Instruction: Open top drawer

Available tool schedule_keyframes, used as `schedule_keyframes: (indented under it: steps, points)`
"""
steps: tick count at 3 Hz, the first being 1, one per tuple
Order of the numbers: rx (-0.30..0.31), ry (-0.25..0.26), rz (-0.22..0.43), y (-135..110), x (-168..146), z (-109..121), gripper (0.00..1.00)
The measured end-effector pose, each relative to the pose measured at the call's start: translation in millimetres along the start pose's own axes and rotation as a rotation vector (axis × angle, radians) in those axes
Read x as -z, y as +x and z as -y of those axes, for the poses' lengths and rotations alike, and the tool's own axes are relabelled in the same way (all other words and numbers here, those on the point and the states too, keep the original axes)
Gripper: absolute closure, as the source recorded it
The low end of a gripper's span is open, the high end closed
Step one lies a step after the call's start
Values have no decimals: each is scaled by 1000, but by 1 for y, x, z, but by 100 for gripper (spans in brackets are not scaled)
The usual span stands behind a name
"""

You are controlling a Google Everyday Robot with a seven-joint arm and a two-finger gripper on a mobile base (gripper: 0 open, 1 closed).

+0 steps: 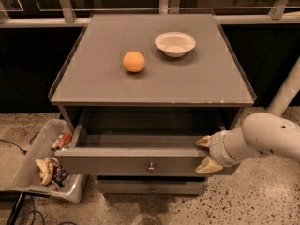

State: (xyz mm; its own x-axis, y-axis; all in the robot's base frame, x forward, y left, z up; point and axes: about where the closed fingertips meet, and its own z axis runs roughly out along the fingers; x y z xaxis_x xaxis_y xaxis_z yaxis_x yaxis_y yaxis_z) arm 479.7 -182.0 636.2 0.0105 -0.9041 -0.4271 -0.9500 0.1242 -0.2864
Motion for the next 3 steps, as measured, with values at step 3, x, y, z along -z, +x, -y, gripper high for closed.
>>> schedule_keyframes:
  steps: [3]
  points:
    - [12,16,41,4,21,-41,100]
